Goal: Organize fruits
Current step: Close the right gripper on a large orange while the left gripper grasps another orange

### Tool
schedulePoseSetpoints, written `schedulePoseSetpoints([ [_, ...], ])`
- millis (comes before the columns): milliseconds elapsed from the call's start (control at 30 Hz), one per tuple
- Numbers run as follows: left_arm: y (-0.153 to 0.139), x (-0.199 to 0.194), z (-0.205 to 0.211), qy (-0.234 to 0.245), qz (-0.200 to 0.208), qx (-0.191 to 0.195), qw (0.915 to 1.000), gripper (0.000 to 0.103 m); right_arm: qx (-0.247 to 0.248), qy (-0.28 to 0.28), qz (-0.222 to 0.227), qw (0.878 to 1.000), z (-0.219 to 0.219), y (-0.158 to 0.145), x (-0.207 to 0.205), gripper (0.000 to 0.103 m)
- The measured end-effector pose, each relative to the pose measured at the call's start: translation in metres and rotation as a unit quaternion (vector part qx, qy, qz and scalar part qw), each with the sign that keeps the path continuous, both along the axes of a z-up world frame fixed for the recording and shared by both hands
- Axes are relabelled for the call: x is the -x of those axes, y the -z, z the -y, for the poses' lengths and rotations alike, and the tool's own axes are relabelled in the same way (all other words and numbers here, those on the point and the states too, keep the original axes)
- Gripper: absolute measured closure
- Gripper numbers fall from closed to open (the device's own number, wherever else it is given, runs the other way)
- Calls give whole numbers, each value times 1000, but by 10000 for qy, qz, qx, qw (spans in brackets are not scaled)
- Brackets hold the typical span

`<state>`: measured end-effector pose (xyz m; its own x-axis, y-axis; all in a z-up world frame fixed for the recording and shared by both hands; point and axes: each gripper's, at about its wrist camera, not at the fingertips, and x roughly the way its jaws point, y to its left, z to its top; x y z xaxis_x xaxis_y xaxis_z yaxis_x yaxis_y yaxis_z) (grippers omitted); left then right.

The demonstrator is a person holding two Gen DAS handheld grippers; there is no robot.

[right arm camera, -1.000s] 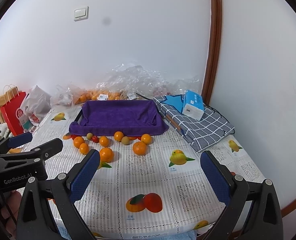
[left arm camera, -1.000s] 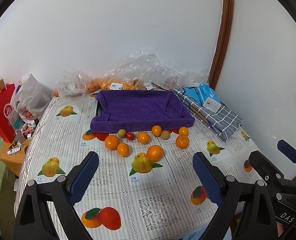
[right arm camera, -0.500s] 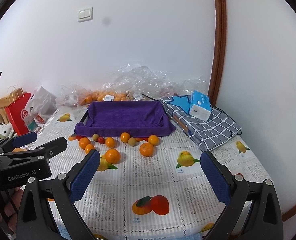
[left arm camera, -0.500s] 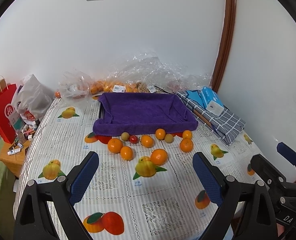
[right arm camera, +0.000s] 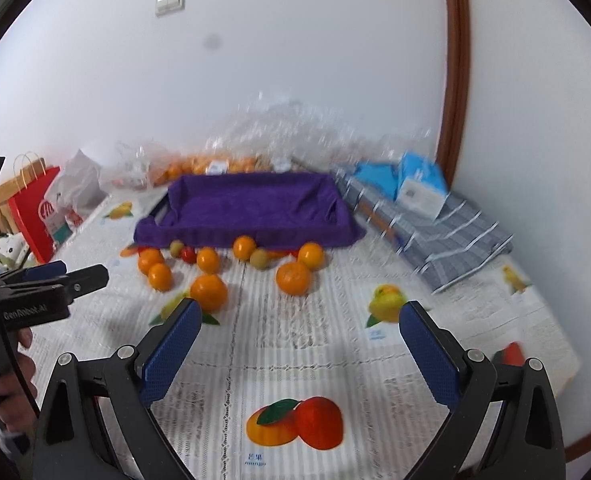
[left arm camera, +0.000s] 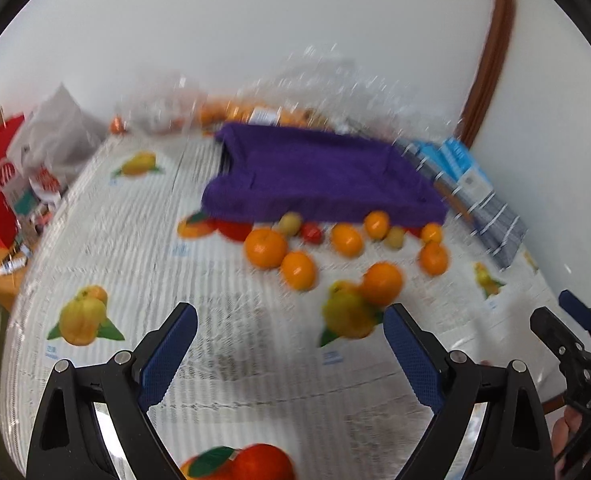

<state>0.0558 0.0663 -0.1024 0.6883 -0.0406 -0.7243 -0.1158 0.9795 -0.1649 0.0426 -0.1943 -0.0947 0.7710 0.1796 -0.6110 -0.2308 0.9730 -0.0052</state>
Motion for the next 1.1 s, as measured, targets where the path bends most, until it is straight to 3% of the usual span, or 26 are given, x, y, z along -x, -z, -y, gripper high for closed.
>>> schedulePoseSetpoints([
  [100, 18, -10, -19, -150, -133, 32, 9998, 9, -176, -112, -449, 9988, -4, 28, -24, 17],
  [200, 32, -20, -37, -311, -224, -40, 9993, 9, -243, 75, -607, 9978, -5, 52, -47, 25],
  [333, 44, -35, -56, -471, -274, -217, 9983, 9, -339, 96, -941, 9949, -12, 67, -81, 38],
  [467, 56, -45, -72, -606, -281, -76, 9977, 11, -343, 79, -1039, 9940, -26, 73, -109, 38],
  [533, 58, -48, -75, -672, -283, -95, 9973, 20, -275, 56, -1069, 9939, -34, 78, -120, 38],
  [733, 59, -52, -72, -578, -318, -86, 9978, 20, -346, 154, -1034, 9939, -36, 81, -138, 42],
  [833, 60, -55, -68, -468, -418, -236, 9977, 19, -261, 153, -1091, 9936, -38, 84, -141, 48],
  [867, 60, -55, -66, -412, -404, -234, 9981, 19, -250, 127, -1084, 9937, -39, 84, -140, 54],
  [1000, 54, -52, -62, -70, -180, 107, 9998, 30, -122, -99, -1059, 9942, -44, 83, -136, 60],
  [1100, 48, -60, -56, -22, -104, 313, 9995, 31, -273, -180, -1010, 9944, -41, 80, -133, 61],
])
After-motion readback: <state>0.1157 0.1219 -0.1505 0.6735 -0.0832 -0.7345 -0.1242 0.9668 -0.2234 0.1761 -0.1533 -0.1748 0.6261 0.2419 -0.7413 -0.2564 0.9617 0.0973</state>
